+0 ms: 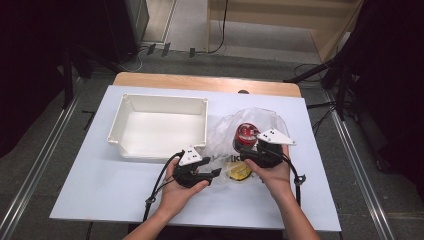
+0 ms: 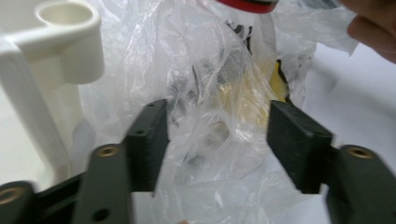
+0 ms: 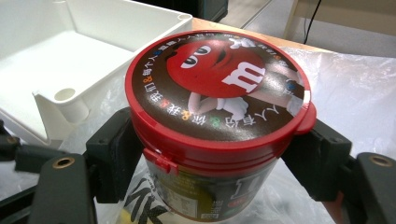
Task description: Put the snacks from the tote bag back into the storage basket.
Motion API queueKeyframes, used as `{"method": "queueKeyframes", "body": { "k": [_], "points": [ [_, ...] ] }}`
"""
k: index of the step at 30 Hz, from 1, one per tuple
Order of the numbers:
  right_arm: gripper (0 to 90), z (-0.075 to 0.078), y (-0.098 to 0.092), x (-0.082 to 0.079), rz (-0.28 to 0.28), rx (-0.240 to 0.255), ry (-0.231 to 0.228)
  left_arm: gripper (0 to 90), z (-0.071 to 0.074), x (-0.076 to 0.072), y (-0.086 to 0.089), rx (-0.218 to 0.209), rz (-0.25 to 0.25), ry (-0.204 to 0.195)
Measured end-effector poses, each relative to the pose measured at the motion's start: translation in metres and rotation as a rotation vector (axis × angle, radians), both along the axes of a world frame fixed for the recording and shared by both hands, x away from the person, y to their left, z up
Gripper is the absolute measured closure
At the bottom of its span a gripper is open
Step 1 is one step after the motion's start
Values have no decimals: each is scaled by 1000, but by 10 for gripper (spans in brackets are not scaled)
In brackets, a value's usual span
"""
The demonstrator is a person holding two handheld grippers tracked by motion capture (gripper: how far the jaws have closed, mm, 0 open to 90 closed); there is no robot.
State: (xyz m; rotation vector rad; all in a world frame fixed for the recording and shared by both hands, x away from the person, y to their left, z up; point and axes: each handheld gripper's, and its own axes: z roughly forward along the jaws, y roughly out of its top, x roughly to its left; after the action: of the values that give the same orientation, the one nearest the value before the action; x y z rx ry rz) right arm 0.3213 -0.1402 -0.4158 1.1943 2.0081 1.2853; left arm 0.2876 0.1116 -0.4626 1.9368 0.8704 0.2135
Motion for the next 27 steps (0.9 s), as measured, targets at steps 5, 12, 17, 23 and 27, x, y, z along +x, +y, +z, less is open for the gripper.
{"method": "queueKeyframes", "body": {
  "k": [5,12,17,23,27],
  "points": [
    [261,1,-2,0,-7,2,0,159,6,-7,9,-6,-39,-26],
    [261,5,-5,0,-6,12,-2,81,5,-9,26,4,-28,-29],
    [261,9,-6,-2,4,16,-9,78,3,-8,39,-4,16,-36],
    [261,10,-7,-3,12,13,-10,19,6,-8,52,-24,46,-51],
    [261,10,-8,-2,10,12,-9,10,8,-12,64,-43,42,-65]
  ]
}}
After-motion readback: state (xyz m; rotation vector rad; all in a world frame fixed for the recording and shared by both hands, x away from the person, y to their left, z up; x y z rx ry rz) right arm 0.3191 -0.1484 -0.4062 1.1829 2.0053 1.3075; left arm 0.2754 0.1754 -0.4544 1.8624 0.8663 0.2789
